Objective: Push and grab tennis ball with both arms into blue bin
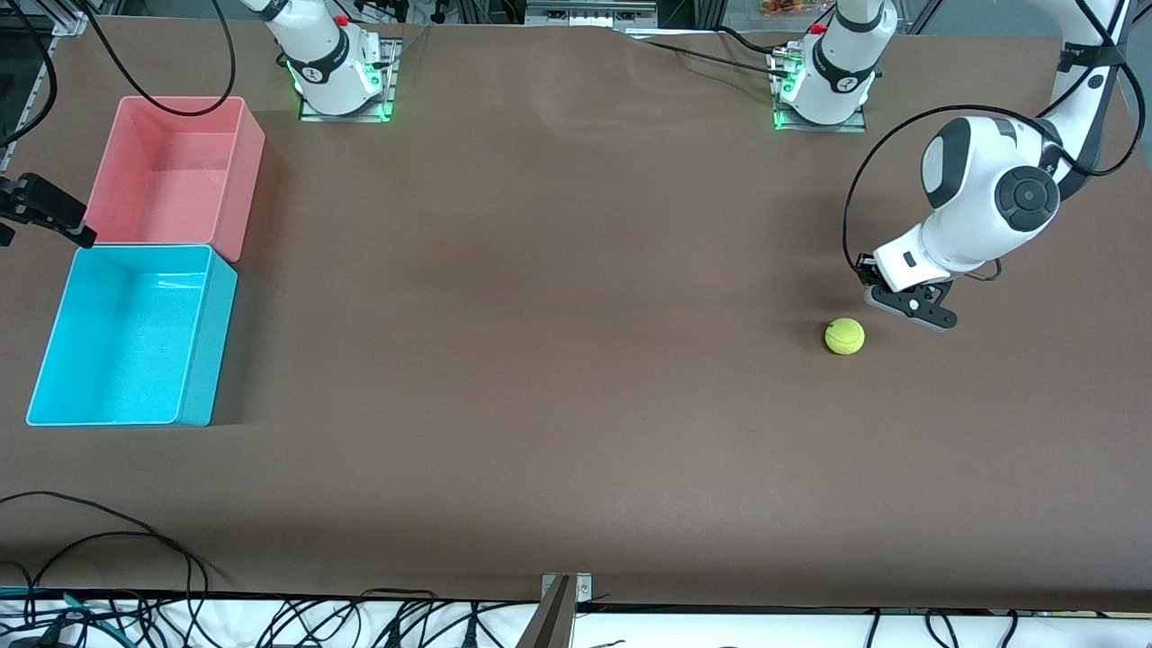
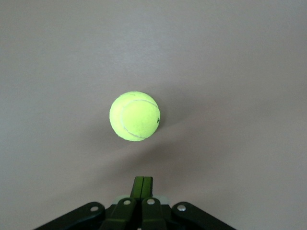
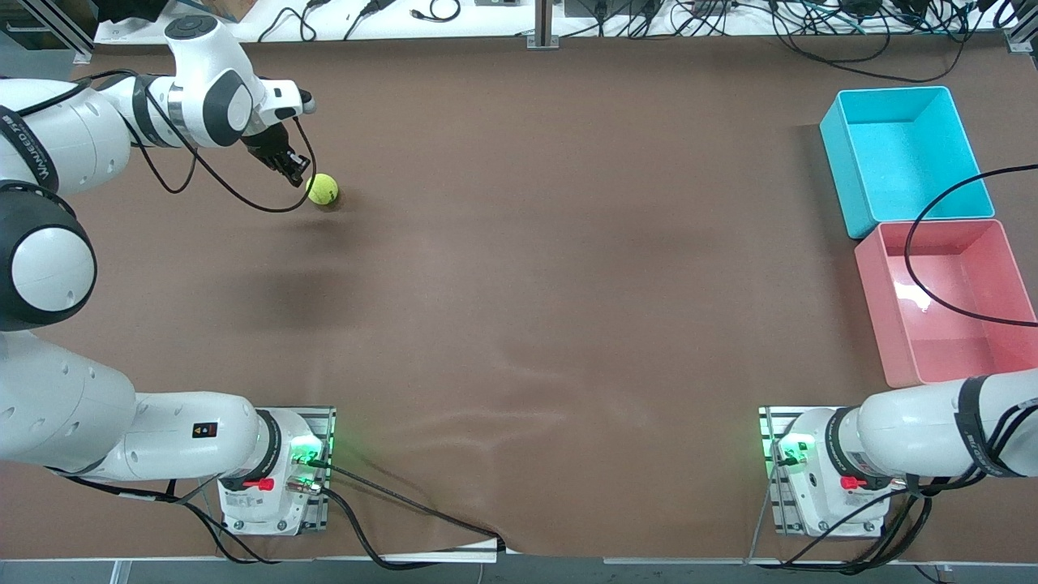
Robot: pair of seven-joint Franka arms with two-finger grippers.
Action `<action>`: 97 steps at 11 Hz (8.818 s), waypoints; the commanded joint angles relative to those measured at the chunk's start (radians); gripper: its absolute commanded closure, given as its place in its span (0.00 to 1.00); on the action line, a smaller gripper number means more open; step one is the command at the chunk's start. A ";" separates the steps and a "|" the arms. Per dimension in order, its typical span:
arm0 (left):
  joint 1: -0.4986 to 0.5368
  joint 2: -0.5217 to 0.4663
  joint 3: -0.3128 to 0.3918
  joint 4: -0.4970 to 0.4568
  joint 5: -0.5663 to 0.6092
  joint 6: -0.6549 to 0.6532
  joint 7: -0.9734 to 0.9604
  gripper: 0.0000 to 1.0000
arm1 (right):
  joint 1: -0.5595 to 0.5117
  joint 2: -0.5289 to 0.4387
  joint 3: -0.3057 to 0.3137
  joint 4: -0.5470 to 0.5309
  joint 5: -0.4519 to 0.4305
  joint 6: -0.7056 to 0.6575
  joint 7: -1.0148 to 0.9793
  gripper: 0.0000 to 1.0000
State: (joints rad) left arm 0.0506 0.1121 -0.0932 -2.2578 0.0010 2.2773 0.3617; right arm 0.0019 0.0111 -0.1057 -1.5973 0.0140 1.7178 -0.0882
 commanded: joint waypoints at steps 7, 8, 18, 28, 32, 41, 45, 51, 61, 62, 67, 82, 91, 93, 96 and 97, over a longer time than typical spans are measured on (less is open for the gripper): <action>0.009 0.052 0.007 -0.003 0.200 0.039 0.428 1.00 | -0.003 0.003 0.000 0.020 0.000 -0.018 -0.010 0.00; 0.014 0.060 0.029 -0.003 0.194 0.089 0.509 1.00 | -0.003 0.000 0.003 0.022 0.001 -0.020 -0.005 0.00; 0.035 0.213 0.066 0.017 -0.061 0.254 1.109 1.00 | 0.064 0.021 0.043 0.020 0.006 -0.027 -0.015 0.00; 0.052 0.346 0.081 0.158 -0.059 0.255 1.286 1.00 | 0.064 0.027 0.041 0.020 0.004 -0.026 -0.012 0.00; 0.051 0.368 0.081 0.169 -0.062 0.255 1.281 1.00 | 0.061 0.042 0.046 0.019 0.003 -0.015 -0.010 0.00; -0.012 0.348 0.075 0.119 -0.072 0.255 1.073 1.00 | 0.063 0.063 0.044 0.022 0.003 -0.011 0.002 0.00; -0.042 0.348 0.003 0.135 -0.056 0.254 0.835 1.00 | 0.064 0.063 0.044 0.022 0.004 -0.006 0.001 0.00; 0.011 0.313 0.026 0.127 -0.058 0.209 0.967 1.00 | 0.064 0.063 0.044 0.022 0.004 -0.006 0.001 0.00; 0.011 0.299 0.026 0.129 -0.061 0.186 0.961 1.00 | 0.122 0.044 0.076 0.034 0.007 -0.030 -0.002 0.00; 0.011 0.298 0.026 0.129 -0.061 0.186 0.959 1.00 | 0.125 0.046 0.112 0.060 0.012 -0.029 -0.001 0.00; 0.008 0.168 0.027 0.112 -0.065 0.114 0.935 0.75 | 0.188 0.134 0.270 0.069 0.012 -0.021 0.203 0.00; 0.078 -0.327 0.098 0.120 -0.075 -0.098 0.642 0.00 | 0.539 0.585 0.271 0.056 -0.008 0.244 1.022 0.00; 0.068 -0.324 0.090 0.572 -0.029 -0.750 0.002 0.00 | 0.609 0.685 0.268 0.030 -0.081 0.402 1.027 0.00; 0.066 -0.319 0.061 0.613 -0.029 -0.862 -0.189 0.00 | 0.632 0.711 0.265 0.030 -0.095 0.422 1.032 0.00; 0.071 -0.318 0.061 0.626 -0.051 -0.883 -0.296 0.00 | 0.641 0.728 0.265 0.022 -0.118 0.440 1.056 0.00; 0.074 -0.318 0.058 0.626 -0.059 -0.880 -0.297 0.00 | 0.641 0.728 0.265 0.022 -0.130 0.440 1.056 0.00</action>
State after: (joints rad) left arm 0.1209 -0.2252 -0.0388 -1.6674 -0.0397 1.4201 0.0973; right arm 0.6299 0.7394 0.1666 -1.5674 -0.0764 2.1430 0.9428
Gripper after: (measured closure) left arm 0.000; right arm 0.000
